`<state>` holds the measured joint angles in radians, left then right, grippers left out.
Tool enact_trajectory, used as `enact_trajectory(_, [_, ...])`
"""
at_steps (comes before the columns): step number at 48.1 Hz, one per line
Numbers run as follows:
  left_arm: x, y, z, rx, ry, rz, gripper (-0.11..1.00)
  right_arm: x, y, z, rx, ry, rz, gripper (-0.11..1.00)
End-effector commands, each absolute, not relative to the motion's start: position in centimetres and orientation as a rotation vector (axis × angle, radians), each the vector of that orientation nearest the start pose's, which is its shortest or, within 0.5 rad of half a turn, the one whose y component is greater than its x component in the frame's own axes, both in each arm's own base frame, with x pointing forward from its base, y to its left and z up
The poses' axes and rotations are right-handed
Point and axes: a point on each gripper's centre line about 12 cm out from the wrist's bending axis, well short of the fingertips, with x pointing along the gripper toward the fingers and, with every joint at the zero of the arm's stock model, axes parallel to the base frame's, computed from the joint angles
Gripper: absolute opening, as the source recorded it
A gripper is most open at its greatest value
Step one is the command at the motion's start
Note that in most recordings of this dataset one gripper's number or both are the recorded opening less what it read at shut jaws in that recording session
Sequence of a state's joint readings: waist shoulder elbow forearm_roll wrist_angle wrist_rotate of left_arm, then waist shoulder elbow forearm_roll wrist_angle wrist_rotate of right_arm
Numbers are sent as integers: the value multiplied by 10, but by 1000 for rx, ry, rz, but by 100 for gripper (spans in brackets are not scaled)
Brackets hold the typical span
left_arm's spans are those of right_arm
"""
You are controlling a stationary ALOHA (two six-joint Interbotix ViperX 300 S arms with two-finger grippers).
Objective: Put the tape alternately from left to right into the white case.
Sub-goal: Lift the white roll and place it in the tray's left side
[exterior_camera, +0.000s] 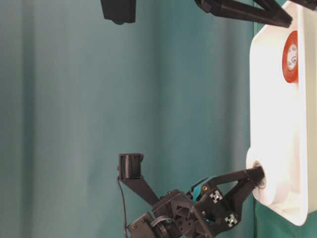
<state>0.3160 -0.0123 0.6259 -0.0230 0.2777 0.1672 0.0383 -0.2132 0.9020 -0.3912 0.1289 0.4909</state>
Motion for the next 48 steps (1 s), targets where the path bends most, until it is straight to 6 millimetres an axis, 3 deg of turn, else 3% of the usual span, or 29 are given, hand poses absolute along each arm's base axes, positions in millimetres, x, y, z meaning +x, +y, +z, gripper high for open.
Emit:
enact_trajectory(1, [360, 125, 169, 1, 863, 243, -2, 313, 8, 164, 64, 777, -45, 72])
enact_trajectory(12, [360, 138, 160, -6, 870, 268, -2, 314, 8, 162, 64, 784, -45, 72])
enact_trajectory(42, [361, 138, 158, -7, 869, 269, -2, 314, 8, 162, 64, 785, -45, 72])
enact_trajectory(48, [362, 138, 158, -6, 859, 271, 12, 314, 7, 162, 64, 786, -46, 72])
